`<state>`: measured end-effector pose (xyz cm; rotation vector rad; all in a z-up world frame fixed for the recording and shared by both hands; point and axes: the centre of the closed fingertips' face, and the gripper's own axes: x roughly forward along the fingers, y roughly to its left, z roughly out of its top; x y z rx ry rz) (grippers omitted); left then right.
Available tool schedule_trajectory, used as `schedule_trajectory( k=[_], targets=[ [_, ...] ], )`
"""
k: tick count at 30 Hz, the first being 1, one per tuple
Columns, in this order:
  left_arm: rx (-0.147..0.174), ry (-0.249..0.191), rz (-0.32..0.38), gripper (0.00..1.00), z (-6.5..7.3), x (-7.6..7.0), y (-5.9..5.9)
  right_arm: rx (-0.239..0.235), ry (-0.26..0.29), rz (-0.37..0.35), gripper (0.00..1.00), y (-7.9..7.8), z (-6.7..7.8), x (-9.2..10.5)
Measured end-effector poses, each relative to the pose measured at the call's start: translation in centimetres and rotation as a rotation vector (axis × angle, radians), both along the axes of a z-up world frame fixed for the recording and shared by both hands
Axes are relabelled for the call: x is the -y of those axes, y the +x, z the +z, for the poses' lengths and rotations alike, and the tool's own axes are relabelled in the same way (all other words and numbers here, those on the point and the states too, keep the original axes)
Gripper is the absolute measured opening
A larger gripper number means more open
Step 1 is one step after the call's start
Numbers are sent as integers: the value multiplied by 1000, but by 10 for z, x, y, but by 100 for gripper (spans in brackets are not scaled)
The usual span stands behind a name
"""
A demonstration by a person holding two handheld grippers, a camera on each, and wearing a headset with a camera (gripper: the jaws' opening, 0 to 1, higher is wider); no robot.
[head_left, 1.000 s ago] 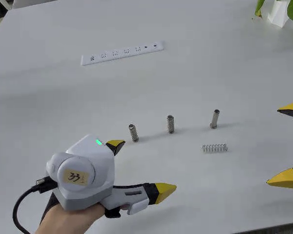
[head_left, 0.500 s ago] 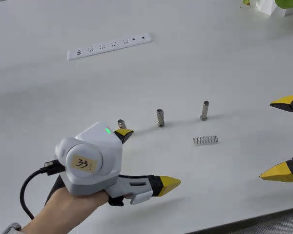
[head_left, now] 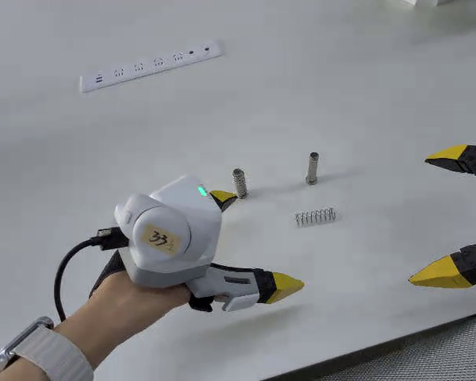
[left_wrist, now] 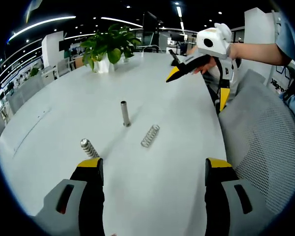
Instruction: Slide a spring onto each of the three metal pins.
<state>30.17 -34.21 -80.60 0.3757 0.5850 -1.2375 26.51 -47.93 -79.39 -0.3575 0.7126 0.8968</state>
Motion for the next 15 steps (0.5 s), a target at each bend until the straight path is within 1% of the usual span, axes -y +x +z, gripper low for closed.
schedule_trajectory(
  k=[3, 4, 6, 9, 11, 13, 15],
  targets=[
    [-3, 2, -31, 82, -4, 8, -2, -5, 1, -4, 98, -2, -2, 1],
    [1, 6, -43, 82, -5, 10, -1, -9, 0, -6, 97, -3, -3, 2],
    [7, 5, -53, 80, -6, 14, 1, -12, 2, -9, 97, -4, -3, 4],
    [20, 0, -53, 78, -7, 18, 8, -13, 9, -18, 97, -2, -5, 7],
    [19, -1, -52, 73, -8, 19, 11, -16, 11, -22, 97, -3, -7, 6],
    [28, -5, -51, 71, -10, 22, 14, -21, 15, -23, 97, -3, -8, 4],
    [22, -16, -61, 66, -9, 25, 13, -28, 17, -21, 97, -5, -10, 1]
  ],
)
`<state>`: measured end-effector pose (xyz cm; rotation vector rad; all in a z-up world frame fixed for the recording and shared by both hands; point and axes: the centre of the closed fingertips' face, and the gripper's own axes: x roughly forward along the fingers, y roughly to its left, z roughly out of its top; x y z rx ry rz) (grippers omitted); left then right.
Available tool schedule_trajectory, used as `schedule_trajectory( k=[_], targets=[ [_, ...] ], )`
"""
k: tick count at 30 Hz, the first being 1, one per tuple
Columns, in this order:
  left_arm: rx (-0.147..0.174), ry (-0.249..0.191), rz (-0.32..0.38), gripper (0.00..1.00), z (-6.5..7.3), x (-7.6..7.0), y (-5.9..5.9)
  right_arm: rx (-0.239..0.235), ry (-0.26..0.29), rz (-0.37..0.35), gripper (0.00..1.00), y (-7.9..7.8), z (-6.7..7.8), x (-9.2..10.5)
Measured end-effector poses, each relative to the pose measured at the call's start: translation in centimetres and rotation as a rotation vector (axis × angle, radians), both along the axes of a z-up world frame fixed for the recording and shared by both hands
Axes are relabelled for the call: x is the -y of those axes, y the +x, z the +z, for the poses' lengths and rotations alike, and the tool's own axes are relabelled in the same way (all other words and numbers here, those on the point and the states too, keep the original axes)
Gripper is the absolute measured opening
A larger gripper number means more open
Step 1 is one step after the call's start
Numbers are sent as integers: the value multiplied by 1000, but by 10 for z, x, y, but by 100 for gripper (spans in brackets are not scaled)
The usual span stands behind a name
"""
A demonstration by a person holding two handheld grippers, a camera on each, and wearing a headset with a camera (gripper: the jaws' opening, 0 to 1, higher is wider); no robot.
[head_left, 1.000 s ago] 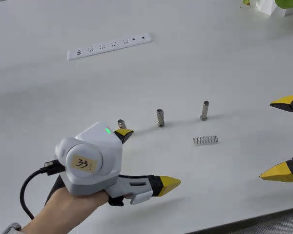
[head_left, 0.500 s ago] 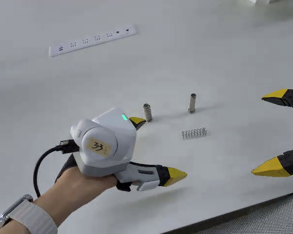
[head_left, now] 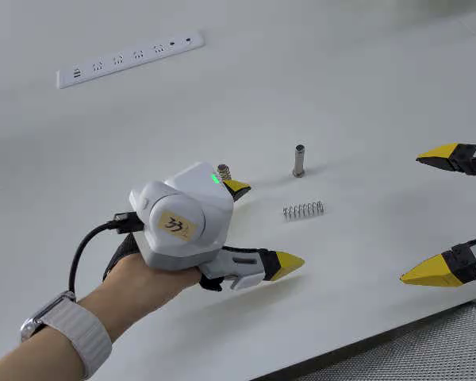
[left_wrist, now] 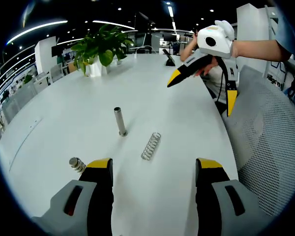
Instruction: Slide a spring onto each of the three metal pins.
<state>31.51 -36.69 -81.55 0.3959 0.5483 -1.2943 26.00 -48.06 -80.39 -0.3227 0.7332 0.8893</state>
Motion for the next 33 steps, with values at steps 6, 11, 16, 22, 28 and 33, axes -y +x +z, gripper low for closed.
schedule_trajectory(
  k=[6, 11, 16, 22, 28, 33],
  targets=[
    [-4, 0, -14, 53, -6, 5, 3, -8, 8, -2, 96, 0, -3, -3],
    [-9, 1, -12, 41, -14, 10, 10, -13, 13, -3, 96, 0, -5, -3],
    [-9, 3, -15, 34, -18, 13, 13, -23, 18, -8, 96, -2, -8, -5],
    [-2, 7, -31, 27, -21, 14, 12, -29, 22, -10, 95, -3, -10, -7],
    [20, 7, -44, 19, -20, 16, 14, -30, 30, -18, 95, -4, -10, -6],
    [22, 13, -63, 15, -21, 19, 13, -30, 34, -21, 95, -4, -11, -4]
  ],
)
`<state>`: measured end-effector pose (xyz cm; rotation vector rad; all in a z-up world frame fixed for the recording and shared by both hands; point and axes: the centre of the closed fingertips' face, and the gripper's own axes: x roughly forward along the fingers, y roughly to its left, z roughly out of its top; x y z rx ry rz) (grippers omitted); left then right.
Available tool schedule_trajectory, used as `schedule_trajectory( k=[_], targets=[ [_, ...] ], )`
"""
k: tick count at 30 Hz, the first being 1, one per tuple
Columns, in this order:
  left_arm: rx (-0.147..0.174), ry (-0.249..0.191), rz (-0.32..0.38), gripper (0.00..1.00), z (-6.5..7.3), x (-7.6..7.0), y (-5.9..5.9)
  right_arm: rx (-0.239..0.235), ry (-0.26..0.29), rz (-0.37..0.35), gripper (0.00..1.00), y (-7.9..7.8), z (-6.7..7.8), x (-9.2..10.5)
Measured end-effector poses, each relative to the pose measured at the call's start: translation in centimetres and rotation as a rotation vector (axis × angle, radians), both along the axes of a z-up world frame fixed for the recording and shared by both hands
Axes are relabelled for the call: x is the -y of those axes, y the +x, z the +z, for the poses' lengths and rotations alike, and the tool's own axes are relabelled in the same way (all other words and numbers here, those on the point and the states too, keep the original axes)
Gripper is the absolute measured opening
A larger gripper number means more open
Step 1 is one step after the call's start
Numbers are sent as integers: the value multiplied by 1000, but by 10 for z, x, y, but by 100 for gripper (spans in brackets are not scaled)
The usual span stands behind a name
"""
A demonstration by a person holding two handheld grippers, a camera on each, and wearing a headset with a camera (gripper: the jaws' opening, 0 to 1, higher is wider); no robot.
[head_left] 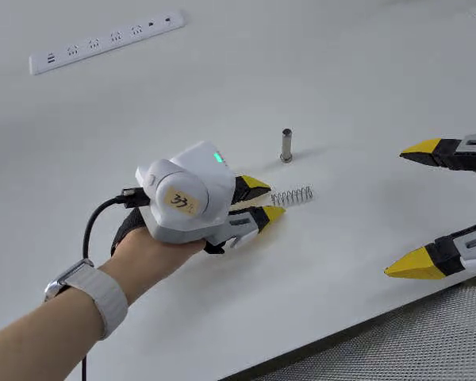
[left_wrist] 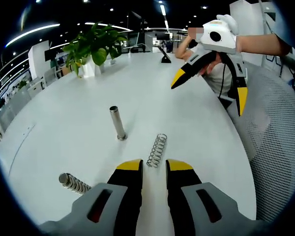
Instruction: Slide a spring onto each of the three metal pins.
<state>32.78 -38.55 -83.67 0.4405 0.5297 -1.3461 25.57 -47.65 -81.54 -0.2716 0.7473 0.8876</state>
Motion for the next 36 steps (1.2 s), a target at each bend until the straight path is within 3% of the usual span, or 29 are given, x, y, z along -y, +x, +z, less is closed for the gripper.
schedule_trajectory(
  k=[21, 27, 36],
  targets=[
    [39, 51, -45, 8, -5, 0, 0, 0, 22, -12, 94, -1, -2, 0],
    [20, 48, -40, 7, -3, -1, -3, 2, 27, -10, 94, -1, 0, -4],
    [22, 41, -15, 7, 3, -5, -3, 10, 32, -2, 93, -2, 5, -10]
  ],
)
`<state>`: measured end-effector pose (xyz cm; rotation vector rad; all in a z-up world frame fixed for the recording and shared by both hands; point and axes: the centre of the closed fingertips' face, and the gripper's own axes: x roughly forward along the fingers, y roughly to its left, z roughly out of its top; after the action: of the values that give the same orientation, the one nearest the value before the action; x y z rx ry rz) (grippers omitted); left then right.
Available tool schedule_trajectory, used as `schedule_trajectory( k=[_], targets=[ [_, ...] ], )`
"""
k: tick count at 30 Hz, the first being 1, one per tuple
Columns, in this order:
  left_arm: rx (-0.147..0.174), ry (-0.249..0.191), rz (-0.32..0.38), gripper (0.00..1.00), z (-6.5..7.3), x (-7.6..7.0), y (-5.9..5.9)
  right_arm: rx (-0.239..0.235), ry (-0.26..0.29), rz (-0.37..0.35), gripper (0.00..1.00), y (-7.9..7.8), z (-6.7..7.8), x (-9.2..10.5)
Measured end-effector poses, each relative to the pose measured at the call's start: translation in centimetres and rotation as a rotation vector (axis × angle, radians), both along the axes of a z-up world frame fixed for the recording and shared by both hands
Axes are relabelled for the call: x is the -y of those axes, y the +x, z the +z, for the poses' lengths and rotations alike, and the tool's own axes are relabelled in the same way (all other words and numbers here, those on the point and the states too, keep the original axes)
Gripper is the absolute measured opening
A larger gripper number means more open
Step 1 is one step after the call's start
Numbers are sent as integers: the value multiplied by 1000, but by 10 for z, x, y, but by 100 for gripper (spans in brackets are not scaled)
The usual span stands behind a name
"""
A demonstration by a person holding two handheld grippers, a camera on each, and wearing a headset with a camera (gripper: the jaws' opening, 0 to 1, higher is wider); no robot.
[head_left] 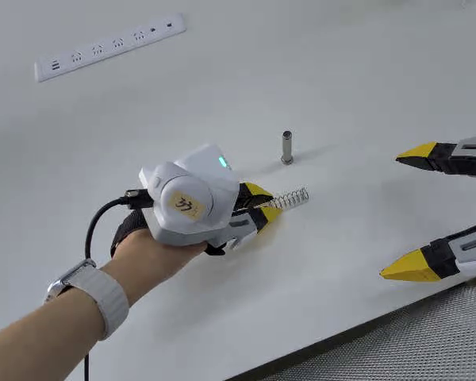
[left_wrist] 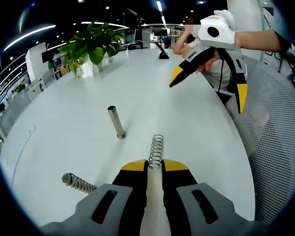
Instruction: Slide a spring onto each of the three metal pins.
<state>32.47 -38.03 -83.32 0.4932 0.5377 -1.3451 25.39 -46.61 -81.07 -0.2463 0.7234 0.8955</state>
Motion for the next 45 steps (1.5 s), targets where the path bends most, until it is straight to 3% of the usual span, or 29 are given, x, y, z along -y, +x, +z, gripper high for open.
schedule_trajectory(
  k=[15, 29, 45],
  targets=[
    [10, -31, 41, 7, 18, -13, -5, 13, -4, 26, 93, -4, 9, -10],
    [18, -41, 60, 7, 25, -23, -5, 11, 0, 42, 92, -6, 10, -20],
    [12, -111, 91, 7, 48, -34, -15, 28, 25, 78, 89, 0, 20, -36]
  ],
)
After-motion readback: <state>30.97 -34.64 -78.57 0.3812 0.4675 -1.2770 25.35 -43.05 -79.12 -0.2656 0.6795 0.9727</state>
